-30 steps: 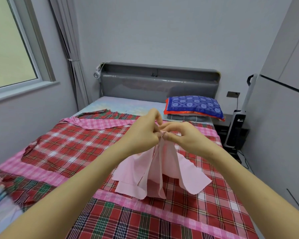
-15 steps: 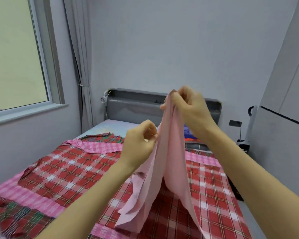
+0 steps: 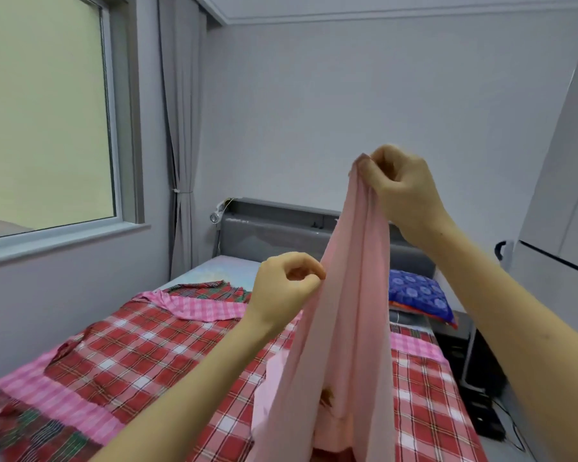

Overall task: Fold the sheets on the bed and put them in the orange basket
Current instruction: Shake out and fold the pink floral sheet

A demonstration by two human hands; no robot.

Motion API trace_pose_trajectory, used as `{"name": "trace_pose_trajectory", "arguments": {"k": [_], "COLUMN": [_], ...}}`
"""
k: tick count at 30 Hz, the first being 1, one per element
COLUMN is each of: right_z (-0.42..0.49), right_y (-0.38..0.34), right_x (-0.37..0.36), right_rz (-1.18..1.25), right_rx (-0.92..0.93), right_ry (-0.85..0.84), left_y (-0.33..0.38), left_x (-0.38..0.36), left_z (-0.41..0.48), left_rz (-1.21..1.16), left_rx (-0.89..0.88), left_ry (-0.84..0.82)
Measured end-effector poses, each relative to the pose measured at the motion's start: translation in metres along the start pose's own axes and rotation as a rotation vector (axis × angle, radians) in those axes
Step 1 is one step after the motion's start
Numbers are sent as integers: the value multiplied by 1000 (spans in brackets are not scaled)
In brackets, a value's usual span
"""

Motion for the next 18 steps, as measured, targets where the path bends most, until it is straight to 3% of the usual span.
{"name": "trace_pose_trajectory", "arguments": {"k": [8,14,18], "right_z": [-33,-41,-47], "right_y": [17,23,40], "right_x": [-5,7,21], "right_rz": [19,8,-8], "right_rx": [-93,-124,-184], "right_ry": [-51,-33,4], "left_y": [-16,-27,-33], "left_x": [-42,-47,-41], "left_z": [-45,-67,-72], "left_rz": [300,466,342], "left_rx": [-220,-259,-129], "left_ry": [-113,37,50]}}
Point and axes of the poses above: each hand's wrist, its own z-axis towards the middle knuckle, its own x-axis out of the back of the hand, y = z × x, the point moved 7 cm from there along z, towards the middle knuckle, and after that the axes turned 11 degrees about -z, right-handed, at the moved point
